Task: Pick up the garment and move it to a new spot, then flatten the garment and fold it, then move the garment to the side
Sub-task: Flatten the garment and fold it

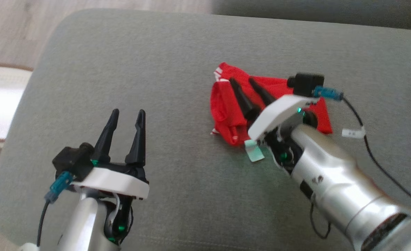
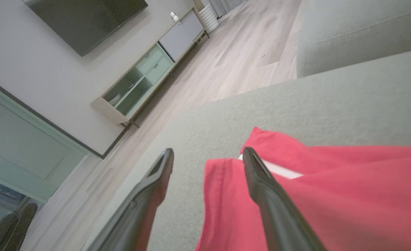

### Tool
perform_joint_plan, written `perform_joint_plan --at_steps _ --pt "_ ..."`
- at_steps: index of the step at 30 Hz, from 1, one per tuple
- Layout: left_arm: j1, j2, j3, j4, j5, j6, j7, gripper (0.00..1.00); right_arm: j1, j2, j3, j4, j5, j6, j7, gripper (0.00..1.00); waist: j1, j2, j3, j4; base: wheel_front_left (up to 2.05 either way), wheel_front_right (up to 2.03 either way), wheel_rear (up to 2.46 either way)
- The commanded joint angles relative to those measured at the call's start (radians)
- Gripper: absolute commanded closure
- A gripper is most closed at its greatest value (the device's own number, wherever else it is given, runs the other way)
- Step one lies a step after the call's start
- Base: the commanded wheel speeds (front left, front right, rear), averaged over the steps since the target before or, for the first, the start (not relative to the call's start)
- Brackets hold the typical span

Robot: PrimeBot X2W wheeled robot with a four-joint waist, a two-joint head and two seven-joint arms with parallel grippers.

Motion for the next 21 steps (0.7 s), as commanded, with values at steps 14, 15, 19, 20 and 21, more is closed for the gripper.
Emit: perform_joint_plan --at_steps 14,15,19,20,21 --pt "-0.062 0.008 0.075 -0.081 0.023 0.000 -0.005 0.00 -0.085 -0.179 -0.049 0.034 -0.184 -0.001 -0.090 0.00 0.0000 -0.0001 -0.030 -0.162 0.00 0.00 0.00" --pt "-0.063 0.008 0.079 -0.084 0.024 0.000 -0.005 0.00 -0.079 -0.196 -0.055 0.027 -0.208 -0.001 -0.095 0.00 0.0000 -0.0001 -0.030 -0.171 0.00 0.00 0.00" --pt "-0.064 0.008 0.091 -0.097 0.031 0.001 -0.005 0.00 -0.038 -0.241 -0.151 -0.040 -0.310 -0.001 -0.101 0.00 0.0000 -0.0001 -0.028 -0.207 0.00 0.00 0.00" --pt "-0.064 0.008 0.095 -0.100 0.033 0.001 -0.005 0.00 -0.020 -0.249 -0.195 -0.067 -0.349 -0.001 -0.101 0.00 0.0000 -0.0001 -0.027 -0.216 0.00 0.00 0.00" --pt "-0.064 0.008 0.097 -0.104 0.034 0.000 -0.005 0.00 0.004 -0.254 -0.241 -0.097 -0.394 -0.001 -0.101 0.00 0.0000 -0.0001 -0.025 -0.223 0.00 0.00 0.00"
